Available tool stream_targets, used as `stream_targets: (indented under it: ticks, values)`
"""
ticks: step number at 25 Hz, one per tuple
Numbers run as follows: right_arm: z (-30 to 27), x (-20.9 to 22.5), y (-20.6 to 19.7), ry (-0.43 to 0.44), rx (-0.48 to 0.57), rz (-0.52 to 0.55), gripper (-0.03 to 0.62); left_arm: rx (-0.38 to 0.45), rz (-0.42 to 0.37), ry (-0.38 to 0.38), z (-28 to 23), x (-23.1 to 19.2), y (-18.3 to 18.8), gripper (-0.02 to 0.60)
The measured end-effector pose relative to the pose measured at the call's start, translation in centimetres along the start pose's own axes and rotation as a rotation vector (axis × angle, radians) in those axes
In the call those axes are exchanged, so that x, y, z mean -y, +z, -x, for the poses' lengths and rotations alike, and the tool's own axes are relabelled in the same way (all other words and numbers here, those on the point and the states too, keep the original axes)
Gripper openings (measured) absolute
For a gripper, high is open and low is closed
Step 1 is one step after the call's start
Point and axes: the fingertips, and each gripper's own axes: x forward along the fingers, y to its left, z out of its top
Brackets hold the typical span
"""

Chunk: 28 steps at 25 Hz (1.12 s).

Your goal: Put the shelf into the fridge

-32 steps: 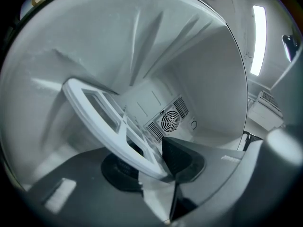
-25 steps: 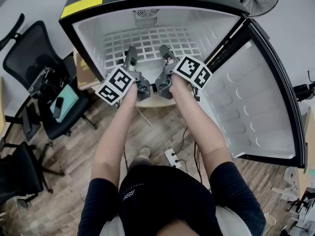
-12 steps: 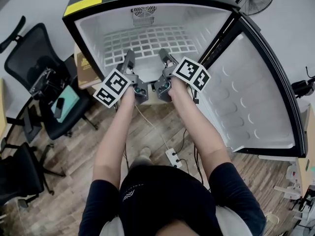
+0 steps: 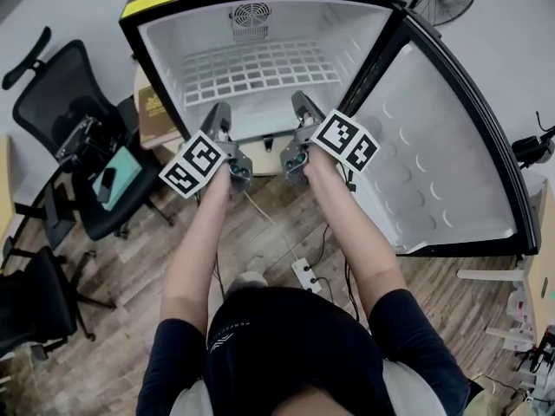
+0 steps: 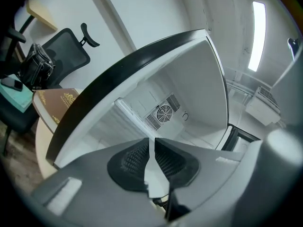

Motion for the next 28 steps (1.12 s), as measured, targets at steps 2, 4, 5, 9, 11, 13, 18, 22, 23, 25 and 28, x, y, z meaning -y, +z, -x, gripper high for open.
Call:
stream_targets:
  ticks: [2,4,5,9,11,13,18,22,23,25,28]
  values:
    - [0.8,0.0,-0.1,0.001,0.002,-0.001,0.077,-0.004,-0.006,0.003,0.7,0.1,-0.1,0.019]
    - [1.5,-0.1,-0.2,0.002,0.001,0.003,0.068,0.001,-0.012,0.008,1.4,0.2,0.1,0.001]
    - [1.9,-0.1,-0.3,-0.001,0.002,0.013,0.058,0.004,-0.021,0.009,1.7,0.3,0.2,-0.002]
    - [3.4,0.1,-0.2,-0.024,0.015,0.074,0.010,0.011,-0.087,-0.003,3.0,1.1,0.7,0.000]
    - [4.2,-0.1,-0.2,-0.026,0.024,0.094,-0.006,0.015,-0.109,-0.014,3.6,1.7,0.9,0.000]
    - [4.9,-0.3,-0.2,-0.020,0.032,0.108,-0.006,0.015,-0.116,-0.024,4.3,2.2,1.1,0.000]
    - [6.4,-0.5,-0.4,-0.017,0.041,0.120,0.002,0.023,-0.128,-0.031,6.0,2.9,1.5,0.000]
    - [7.2,-0.2,-0.6,-0.028,0.035,0.150,0.000,0.050,-0.139,-0.038,7.2,3.2,2.2,0.004]
    - [7.3,-0.1,-0.8,-0.030,0.029,0.160,0.000,0.050,-0.140,-0.037,7.4,3.2,2.3,0.008]
    - [7.5,-0.1,-1.2,-0.033,0.017,0.173,0.000,0.047,-0.142,-0.034,7.7,3.3,2.1,0.012]
    - [8.1,-0.1,-1.5,-0.035,0.014,0.189,0.000,0.038,-0.153,-0.025,8.4,3.3,1.6,0.012]
